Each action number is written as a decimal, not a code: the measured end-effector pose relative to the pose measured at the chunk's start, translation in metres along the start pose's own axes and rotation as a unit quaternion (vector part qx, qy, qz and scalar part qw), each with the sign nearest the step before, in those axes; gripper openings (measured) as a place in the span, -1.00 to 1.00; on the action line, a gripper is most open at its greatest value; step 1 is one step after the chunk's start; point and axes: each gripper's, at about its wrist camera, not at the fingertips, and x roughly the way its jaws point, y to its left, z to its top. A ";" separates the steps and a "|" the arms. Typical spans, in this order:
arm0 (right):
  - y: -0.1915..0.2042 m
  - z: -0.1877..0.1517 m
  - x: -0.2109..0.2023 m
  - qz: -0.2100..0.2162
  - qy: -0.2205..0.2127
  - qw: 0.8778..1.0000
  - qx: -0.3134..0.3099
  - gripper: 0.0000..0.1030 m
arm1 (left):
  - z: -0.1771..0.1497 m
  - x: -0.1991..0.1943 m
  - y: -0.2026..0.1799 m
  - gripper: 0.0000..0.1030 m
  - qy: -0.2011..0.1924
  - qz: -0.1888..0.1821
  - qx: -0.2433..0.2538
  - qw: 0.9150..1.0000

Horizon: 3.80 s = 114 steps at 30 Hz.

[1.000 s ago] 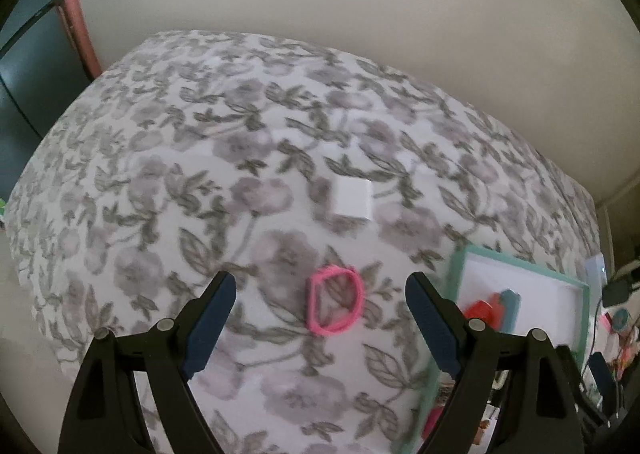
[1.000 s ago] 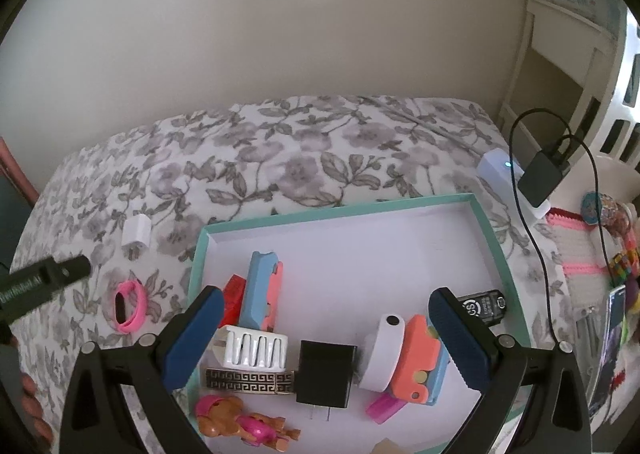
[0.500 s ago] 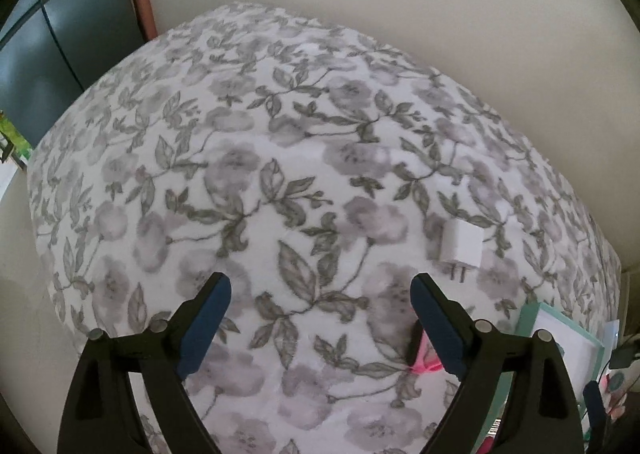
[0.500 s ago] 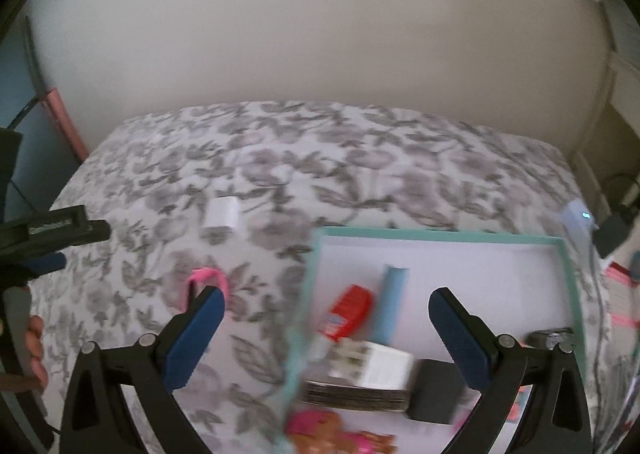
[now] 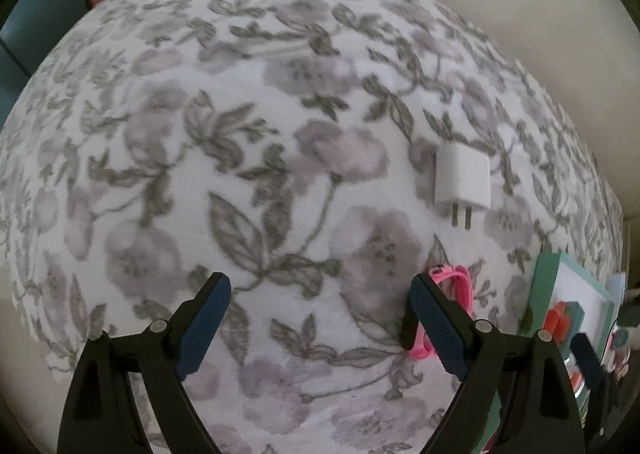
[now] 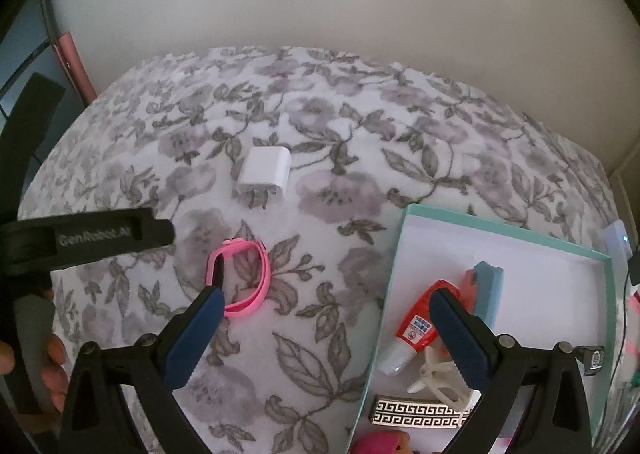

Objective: Organize rigid objects
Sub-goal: 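Lower the left gripper onto the pink watch band and close it, then lift the pink band with the left gripper while right gripper grasps the white charger cube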

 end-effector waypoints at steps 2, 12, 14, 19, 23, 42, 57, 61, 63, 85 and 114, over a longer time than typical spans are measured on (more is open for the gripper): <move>-0.002 0.001 0.002 -0.006 0.001 1.000 -0.004 1.00 | -0.001 0.006 -0.003 0.78 0.012 -0.003 0.004 1.000; -0.042 0.000 -0.001 -0.032 0.001 0.998 0.059 1.00 | -0.007 0.014 -0.037 0.77 0.020 -0.009 0.045 0.999; -0.048 -0.001 -0.002 -0.032 0.001 0.997 0.069 1.00 | -0.009 0.015 -0.045 0.77 0.018 -0.008 0.057 0.998; -0.065 -0.003 -0.005 -0.039 0.002 0.994 0.105 1.00 | -0.017 0.022 -0.068 0.77 0.016 0.006 0.094 0.995; -0.078 -0.006 -0.004 -0.037 0.005 0.990 0.134 1.00 | -0.020 0.023 -0.081 0.77 0.004 0.026 0.115 0.993; -0.095 -0.010 -0.004 -0.033 0.009 0.985 0.172 1.00 | -0.018 0.001 -0.109 0.77 -0.014 0.002 0.124 0.992; -0.091 -0.009 -0.003 -0.039 0.012 0.986 0.164 1.00 | -0.044 0.015 -0.121 0.00 0.010 0.002 0.173 0.985; -0.086 -0.007 -0.004 -0.041 0.010 0.987 0.153 1.00 | -0.043 0.015 -0.115 -0.01 0.013 -0.013 0.161 0.987; -0.084 -0.006 -0.005 -0.042 0.008 0.988 0.149 1.00 | -0.039 0.014 -0.109 -0.01 0.010 -0.017 0.151 0.988; 0.020 0.058 0.044 0.020 0.008 0.999 0.041 1.00 | 0.025 -0.023 0.040 -0.01 -0.057 -0.041 -0.050 0.996; 0.034 0.063 0.085 0.048 0.025 0.997 0.049 -0.12 | 0.022 -0.017 0.022 -0.01 -0.035 -0.065 -0.027 0.997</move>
